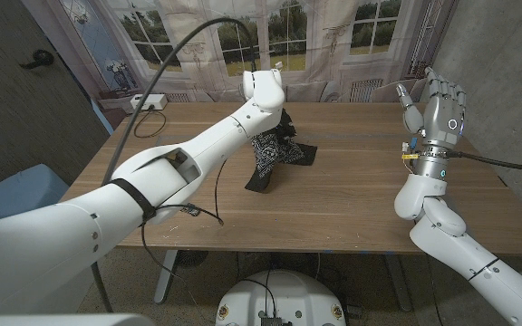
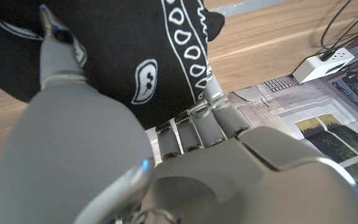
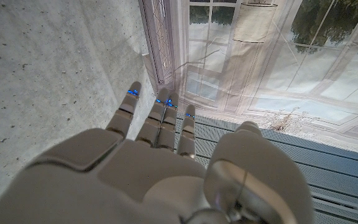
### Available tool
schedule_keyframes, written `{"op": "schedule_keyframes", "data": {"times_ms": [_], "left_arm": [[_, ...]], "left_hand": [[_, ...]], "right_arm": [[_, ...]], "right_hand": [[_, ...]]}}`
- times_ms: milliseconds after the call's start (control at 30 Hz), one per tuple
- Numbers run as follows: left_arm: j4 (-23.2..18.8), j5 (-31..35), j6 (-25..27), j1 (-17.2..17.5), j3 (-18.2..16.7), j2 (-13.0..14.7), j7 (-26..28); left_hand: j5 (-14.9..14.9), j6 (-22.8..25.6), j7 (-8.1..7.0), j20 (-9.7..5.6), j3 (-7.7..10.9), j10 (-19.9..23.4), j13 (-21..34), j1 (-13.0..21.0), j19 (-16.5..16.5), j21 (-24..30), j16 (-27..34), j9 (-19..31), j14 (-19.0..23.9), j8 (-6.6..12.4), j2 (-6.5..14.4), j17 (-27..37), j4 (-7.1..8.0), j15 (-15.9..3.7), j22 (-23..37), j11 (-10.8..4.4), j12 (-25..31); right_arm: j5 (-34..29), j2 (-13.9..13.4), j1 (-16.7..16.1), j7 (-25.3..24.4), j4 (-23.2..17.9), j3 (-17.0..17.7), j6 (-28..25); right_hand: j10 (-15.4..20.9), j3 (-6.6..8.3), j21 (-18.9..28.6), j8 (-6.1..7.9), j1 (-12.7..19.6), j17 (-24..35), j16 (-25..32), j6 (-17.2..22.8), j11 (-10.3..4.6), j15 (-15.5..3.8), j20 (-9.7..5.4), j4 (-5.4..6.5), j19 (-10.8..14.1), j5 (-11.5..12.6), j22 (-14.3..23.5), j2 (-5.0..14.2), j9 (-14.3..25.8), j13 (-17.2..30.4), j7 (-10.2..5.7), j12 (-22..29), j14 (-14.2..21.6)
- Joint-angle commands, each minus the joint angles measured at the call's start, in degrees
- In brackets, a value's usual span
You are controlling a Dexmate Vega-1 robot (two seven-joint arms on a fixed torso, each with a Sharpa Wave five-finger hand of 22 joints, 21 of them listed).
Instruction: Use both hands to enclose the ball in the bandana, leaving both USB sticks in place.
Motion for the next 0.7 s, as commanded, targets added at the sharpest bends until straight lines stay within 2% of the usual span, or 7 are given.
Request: {"op": "schedule_keyframes", "data": {"times_ms": [33, 333, 700], "left_arm": [[10.5, -17.8, -0.4, -2.0, 7.6, -1.6, 21.4], [11.6, -27.4, -2.6, -0.7, 10.3, -1.0, 33.8], [12.9, -33.4, -2.5, -2.6, 15.9, -0.4, 36.6]], "left_hand": [[0.2, 8.6, 5.16, -1.23, 14.71, 4.7, 0.4, 15.1, -0.8, 0.2, -0.3, 2.7, 3.7, 0.06, 16.6, 0.3, 7.41, -4.95, 0.1, -4.79, -0.1], [0.1, 8.9, 5.3, -0.99, 15.03, 5.0, 0.6, 15.0, -0.9, 0.5, -0.5, 2.5, 3.9, -0.08, 16.5, 0.4, 7.44, -4.94, 0.1, -4.77, -0.3], [0.1, 9.0, 5.47, -0.87, 15.38, 5.1, 0.7, 14.9, -1.0, 0.8, -0.7, 2.4, 4.1, -0.31, 16.3, 0.5, 7.39, -4.93, 0.1, -4.66, -0.6]], "right_arm": [[0.1, -0.1, 0.0, -0.1, 0.1, -0.1, -0.3], [0.0, 0.0, 0.4, -0.1, 0.3, -0.4, -0.7], [0.0, 0.0, 1.1, -0.1, 0.7, -0.8, -0.6]], "right_hand": [[0.6, -0.43, -0.1, 0.0, 0.0, 0.0, -0.3, 0.6, -0.01, -2.09, -0.04, 0.19, 0.4, 0.3, 0.1, -0.25, 0.2, 0.1, -0.05, -0.2, 0.7], [0.6, -0.48, -0.3, -0.02, -0.1, 0.0, -0.3, 0.6, 0.07, -2.01, -0.09, 0.22, 0.5, 0.5, 0.1, -0.25, 0.2, 0.2, -0.16, -0.3, 0.7], [0.7, -0.56, -0.6, -0.02, -0.3, 0.0, -0.3, 0.7, 0.01, -1.97, -0.07, 0.26, 0.6, 0.7, 0.1, -0.25, 0.2, 0.2, -0.01, -0.3, 0.8]]}}
